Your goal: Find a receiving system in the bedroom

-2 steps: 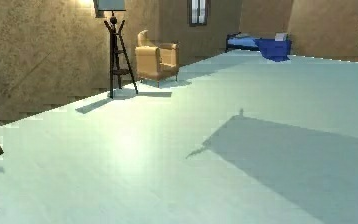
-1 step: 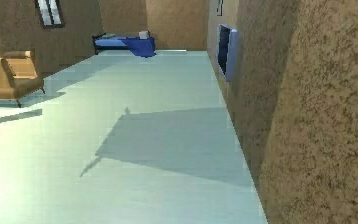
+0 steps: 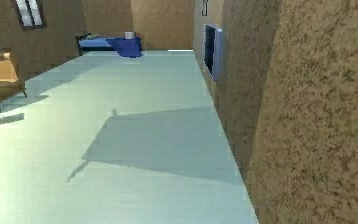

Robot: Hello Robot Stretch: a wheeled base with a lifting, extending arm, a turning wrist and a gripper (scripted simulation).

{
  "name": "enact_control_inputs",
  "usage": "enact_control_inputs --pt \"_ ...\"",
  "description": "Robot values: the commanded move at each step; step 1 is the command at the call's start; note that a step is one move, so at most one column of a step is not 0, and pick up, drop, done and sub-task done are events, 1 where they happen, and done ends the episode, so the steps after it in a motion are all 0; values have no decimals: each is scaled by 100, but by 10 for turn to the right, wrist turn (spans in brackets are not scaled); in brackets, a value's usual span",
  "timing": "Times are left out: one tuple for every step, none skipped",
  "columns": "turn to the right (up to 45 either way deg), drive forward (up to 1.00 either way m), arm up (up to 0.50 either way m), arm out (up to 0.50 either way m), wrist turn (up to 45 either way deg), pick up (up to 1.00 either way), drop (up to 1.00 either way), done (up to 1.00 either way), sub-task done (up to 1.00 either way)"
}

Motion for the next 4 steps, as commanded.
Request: enact_control_inputs --pt "0 100 0 0 0 0 0 0 0" --pt "0 95 0 0 0 0 0 0 0" --pt "240 0 0 0 0 0 0 0 0" --pt "0 0 0 0 0 0 0 100 0"
